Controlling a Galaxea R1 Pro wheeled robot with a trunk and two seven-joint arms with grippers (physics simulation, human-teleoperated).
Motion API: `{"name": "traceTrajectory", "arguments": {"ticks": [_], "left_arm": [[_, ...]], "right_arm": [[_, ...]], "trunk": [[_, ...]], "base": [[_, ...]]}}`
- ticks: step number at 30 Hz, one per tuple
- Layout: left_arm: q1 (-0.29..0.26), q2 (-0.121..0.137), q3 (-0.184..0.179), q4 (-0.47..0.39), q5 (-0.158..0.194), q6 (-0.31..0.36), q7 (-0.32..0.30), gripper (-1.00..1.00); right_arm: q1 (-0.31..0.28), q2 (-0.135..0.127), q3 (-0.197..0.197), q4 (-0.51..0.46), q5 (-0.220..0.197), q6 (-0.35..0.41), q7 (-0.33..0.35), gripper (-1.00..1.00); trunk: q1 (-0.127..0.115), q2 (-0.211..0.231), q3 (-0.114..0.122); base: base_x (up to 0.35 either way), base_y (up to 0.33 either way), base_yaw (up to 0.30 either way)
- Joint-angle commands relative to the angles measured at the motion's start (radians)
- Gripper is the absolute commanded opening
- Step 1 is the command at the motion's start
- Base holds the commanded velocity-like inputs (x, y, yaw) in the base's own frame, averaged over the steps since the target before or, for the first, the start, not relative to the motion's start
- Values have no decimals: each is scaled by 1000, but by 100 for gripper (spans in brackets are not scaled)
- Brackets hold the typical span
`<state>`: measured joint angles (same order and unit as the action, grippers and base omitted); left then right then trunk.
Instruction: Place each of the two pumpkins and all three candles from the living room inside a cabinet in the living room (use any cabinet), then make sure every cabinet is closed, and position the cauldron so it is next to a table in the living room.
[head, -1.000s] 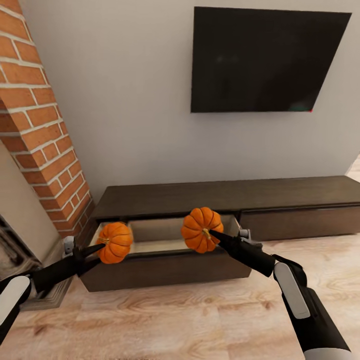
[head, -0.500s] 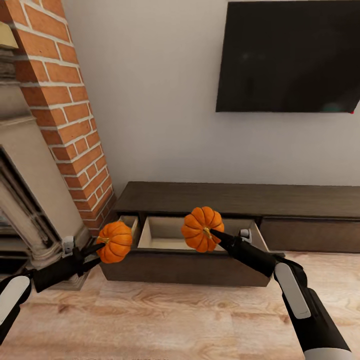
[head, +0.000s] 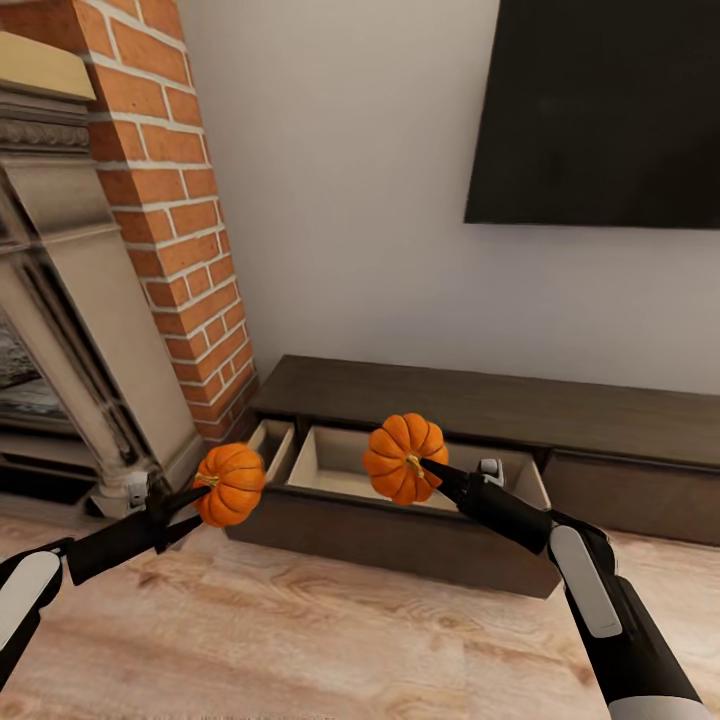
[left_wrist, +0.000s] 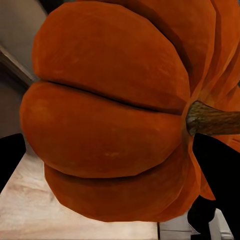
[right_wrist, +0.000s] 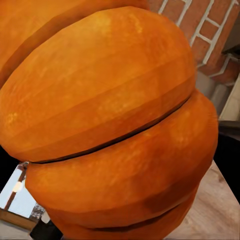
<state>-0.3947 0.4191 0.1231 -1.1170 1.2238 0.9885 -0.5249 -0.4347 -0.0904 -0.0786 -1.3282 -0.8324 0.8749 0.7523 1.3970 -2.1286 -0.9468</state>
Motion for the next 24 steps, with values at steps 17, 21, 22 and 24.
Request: {"name": "traceTrajectory", "arguments": {"ticks": [17, 21, 22, 24], "left_arm": [[-1, 0, 0, 0, -3, 6, -4, -100], [-1, 0, 0, 1, -2, 5, -4, -100], [-1, 0, 0, 1, -1, 5, -4, -100], [-1, 0, 0, 2, -1, 5, -4, -100]], "right_arm": [[-1, 0, -3, 7, -4, 7, 2, -100], [-1, 0, -3, 9, -5, 7, 2, -100], [-1, 0, -3, 9, -5, 7, 2, -100], [-1, 0, -3, 10, -5, 7, 2, -100]], "trunk": [[0, 0, -8], [0, 0, -10], [0, 0, -11], [0, 0, -12]], "base": [[0, -79, 271], [0, -1, 271], [0, 0, 271], [0, 0, 271]]}}
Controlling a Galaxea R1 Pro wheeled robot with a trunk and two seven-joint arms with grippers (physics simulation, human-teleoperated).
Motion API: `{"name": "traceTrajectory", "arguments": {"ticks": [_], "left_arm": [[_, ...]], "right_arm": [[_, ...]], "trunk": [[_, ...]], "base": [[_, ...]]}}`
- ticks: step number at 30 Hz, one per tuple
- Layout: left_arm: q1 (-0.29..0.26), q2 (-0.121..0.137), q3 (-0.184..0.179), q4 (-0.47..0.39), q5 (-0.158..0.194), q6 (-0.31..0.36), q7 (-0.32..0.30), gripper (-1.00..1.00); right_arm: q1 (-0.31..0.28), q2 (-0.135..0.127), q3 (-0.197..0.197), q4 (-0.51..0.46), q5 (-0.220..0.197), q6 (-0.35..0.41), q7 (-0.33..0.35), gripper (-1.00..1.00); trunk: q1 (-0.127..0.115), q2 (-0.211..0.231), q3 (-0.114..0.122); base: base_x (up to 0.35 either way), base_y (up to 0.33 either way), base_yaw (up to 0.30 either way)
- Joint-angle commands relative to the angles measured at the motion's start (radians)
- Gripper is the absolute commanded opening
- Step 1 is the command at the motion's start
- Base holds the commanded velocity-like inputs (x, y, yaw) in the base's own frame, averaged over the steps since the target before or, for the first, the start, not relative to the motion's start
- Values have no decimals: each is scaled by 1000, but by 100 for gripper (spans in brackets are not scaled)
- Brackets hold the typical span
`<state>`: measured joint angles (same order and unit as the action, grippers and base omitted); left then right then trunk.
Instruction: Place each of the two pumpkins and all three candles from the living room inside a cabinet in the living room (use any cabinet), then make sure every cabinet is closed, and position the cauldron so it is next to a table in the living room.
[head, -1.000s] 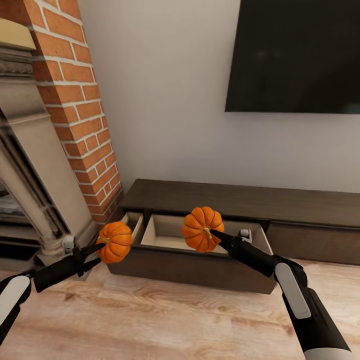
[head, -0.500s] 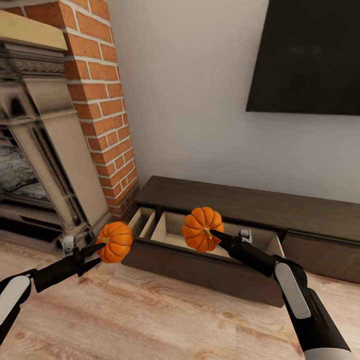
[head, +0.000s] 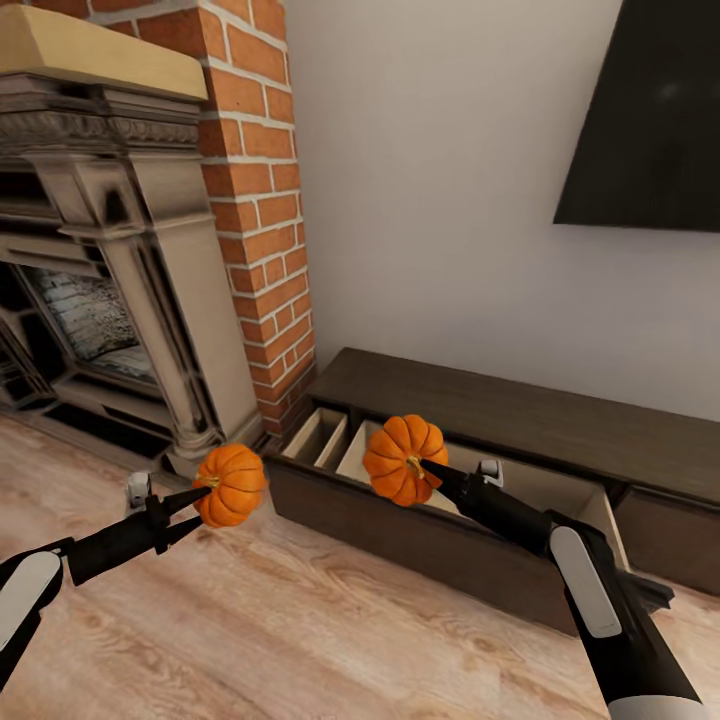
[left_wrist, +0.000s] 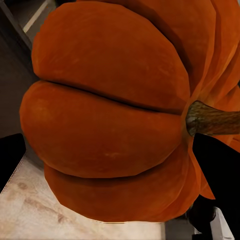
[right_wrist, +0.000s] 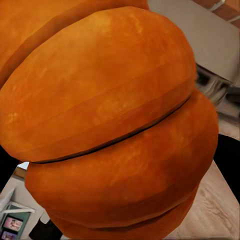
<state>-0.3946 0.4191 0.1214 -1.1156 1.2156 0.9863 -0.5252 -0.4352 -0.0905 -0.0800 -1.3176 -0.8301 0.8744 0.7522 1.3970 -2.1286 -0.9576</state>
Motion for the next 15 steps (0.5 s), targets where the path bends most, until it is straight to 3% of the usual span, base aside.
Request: {"name": "traceTrajectory", "arguments": {"ticks": [1, 7, 15], "left_arm": [[-1, 0, 1, 0, 7, 8, -4, -100], [-1, -1, 0, 0, 7, 8, -4, -100], [-1, -2, -4, 0, 8, 8, -4, -100]], "right_arm": [[0, 0, -1, 0, -7, 8, 2, -100], [0, 0, -1, 19, -7, 8, 2, -100], [0, 0, -1, 28, -7, 8, 2, -100]], "trunk": [[0, 0, -1], [0, 0, -4], [0, 0, -4]], "base": [[0, 0, 271], [0, 0, 241], [0, 0, 26]]}}
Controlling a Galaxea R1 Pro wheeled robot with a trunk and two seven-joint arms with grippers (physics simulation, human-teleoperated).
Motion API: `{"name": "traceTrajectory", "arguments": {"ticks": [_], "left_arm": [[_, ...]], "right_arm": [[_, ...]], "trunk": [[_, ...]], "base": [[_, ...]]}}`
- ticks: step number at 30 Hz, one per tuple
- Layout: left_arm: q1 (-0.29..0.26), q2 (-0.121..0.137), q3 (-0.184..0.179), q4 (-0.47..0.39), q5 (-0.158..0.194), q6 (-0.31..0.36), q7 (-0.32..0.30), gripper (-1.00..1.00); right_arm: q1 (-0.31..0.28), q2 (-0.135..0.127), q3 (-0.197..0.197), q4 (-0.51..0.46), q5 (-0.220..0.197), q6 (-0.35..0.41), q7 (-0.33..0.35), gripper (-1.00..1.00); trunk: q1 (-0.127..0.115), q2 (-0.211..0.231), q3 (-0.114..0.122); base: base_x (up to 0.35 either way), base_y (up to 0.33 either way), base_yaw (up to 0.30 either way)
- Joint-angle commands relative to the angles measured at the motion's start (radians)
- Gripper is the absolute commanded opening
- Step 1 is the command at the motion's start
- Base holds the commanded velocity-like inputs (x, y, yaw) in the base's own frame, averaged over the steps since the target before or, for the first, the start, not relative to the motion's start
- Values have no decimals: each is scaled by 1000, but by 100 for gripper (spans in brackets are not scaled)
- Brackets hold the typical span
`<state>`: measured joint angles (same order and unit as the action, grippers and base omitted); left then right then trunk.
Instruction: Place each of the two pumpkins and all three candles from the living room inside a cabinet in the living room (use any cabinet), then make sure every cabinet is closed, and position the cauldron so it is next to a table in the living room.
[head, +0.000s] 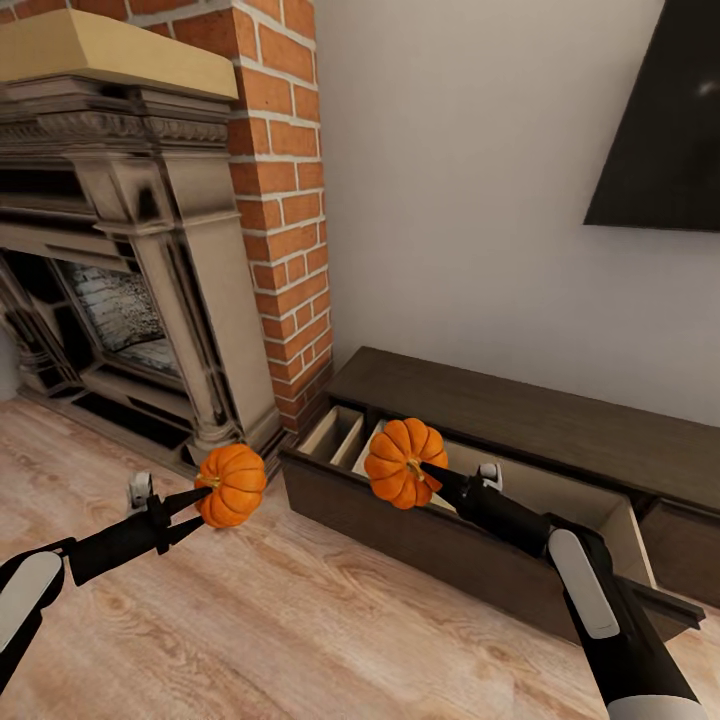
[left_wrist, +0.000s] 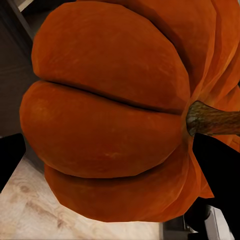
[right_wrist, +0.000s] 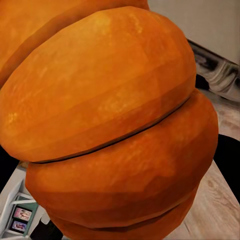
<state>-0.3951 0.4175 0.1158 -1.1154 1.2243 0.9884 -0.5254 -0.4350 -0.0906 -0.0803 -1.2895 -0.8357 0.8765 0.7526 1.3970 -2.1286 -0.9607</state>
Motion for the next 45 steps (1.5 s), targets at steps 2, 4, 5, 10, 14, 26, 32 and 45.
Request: {"name": "traceTrajectory", "arguments": {"ticks": [2, 4, 5, 10, 14, 26, 32, 45], "left_arm": [[-1, 0, 1, 0, 0, 6, -4, -100], [-1, 0, 1, 0, 1, 6, -4, -100], [-1, 0, 1, 0, 1, 6, -4, -100], [-1, 0, 1, 0, 0, 6, -4, -100], [-1, -1, 1, 0, -1, 6, -4, -100], [-1, -1, 1, 0, -2, 6, -5, -100], [-1, 0, 1, -1, -2, 6, -6, -100], [-1, -1, -8, -1, -2, 6, -6, -100]], "right_arm": [[-1, 0, -1, 1, -2, 6, 2, -100], [-1, 0, -1, 1, -2, 6, 2, -100], [-1, 0, -1, 1, -2, 6, 2, -100], [-1, 0, -19, 1, -3, 7, 2, -100], [-1, 0, -31, 9, -4, 10, 3, -100], [0, 0, -34, 13, -5, 12, 4, -100], [0, 0, -35, 14, -5, 12, 4, -100], [-1, -1, -35, 15, -6, 12, 4, -100]], "trunk": [[0, 0, -1], [0, 0, -1], [0, 0, -1], [0, 0, -1], [0, 0, -1], [0, 0, 1], [0, 0, 1], [0, 0, 2]], "base": [[0, 0, 1], [0, 0, 0], [0, 0, 0], [0, 0, 0], [115, 0, 0], [125, -49, -89], [-76, -85, -60], [24, -109, -52]]}}
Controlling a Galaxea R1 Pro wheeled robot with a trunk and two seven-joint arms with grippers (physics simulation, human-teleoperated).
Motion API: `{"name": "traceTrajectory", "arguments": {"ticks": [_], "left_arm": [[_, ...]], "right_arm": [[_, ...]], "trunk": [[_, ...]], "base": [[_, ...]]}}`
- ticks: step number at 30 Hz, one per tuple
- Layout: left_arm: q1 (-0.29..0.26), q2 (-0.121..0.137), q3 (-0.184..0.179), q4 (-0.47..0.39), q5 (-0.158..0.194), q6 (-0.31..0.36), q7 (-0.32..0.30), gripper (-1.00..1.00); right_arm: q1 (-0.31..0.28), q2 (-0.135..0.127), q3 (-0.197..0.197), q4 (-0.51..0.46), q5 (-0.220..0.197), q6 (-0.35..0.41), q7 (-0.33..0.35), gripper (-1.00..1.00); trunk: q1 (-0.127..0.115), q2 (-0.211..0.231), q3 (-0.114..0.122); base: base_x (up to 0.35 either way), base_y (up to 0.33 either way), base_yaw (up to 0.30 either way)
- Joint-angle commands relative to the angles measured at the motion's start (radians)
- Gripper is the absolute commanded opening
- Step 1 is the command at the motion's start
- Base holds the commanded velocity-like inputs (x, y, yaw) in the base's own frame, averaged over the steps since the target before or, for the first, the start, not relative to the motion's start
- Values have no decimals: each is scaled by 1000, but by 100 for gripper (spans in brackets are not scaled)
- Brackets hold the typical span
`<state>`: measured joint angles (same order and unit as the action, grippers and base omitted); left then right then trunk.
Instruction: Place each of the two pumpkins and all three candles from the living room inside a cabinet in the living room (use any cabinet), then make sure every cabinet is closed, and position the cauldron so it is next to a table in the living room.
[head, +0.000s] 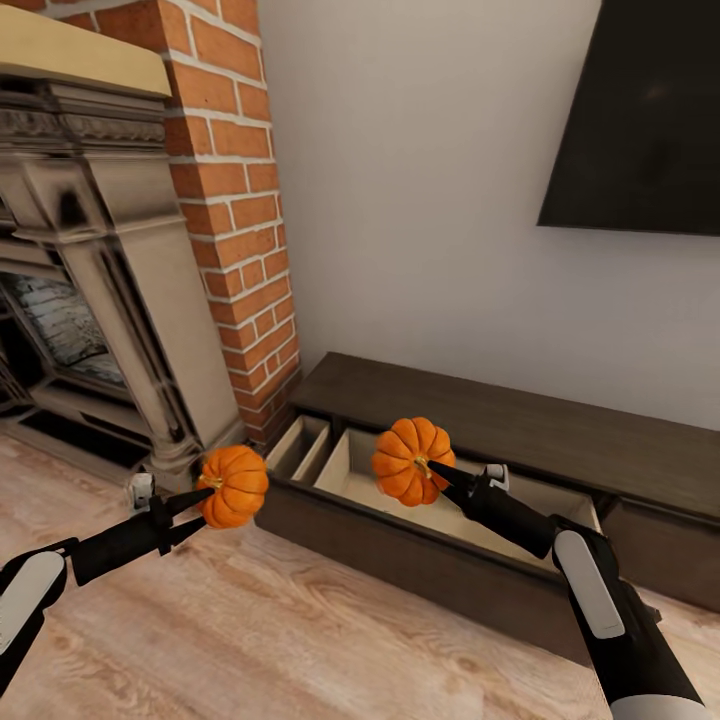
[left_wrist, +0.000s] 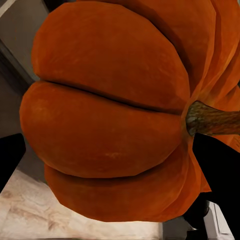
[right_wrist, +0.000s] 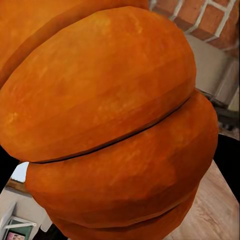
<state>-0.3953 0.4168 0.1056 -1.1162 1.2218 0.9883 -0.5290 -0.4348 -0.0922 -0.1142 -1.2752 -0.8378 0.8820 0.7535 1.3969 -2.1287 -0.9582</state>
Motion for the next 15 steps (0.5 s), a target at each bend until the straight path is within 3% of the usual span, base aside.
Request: {"name": "traceTrajectory", "arguments": {"ticks": [1, 15], "left_arm": [[-1, 0, 0, -1, 1, 6, -2, -100], [-1, 0, -4, -1, 1, 6, -3, -100]], "right_arm": [[-1, 0, -1, 0, -4, 6, 3, -100], [-1, 1, -1, 0, -3, 6, 3, -100]], "trunk": [[0, 0, 0], [0, 0, 4]], "base": [[59, -134, -216], [7, -15, -217]]}}
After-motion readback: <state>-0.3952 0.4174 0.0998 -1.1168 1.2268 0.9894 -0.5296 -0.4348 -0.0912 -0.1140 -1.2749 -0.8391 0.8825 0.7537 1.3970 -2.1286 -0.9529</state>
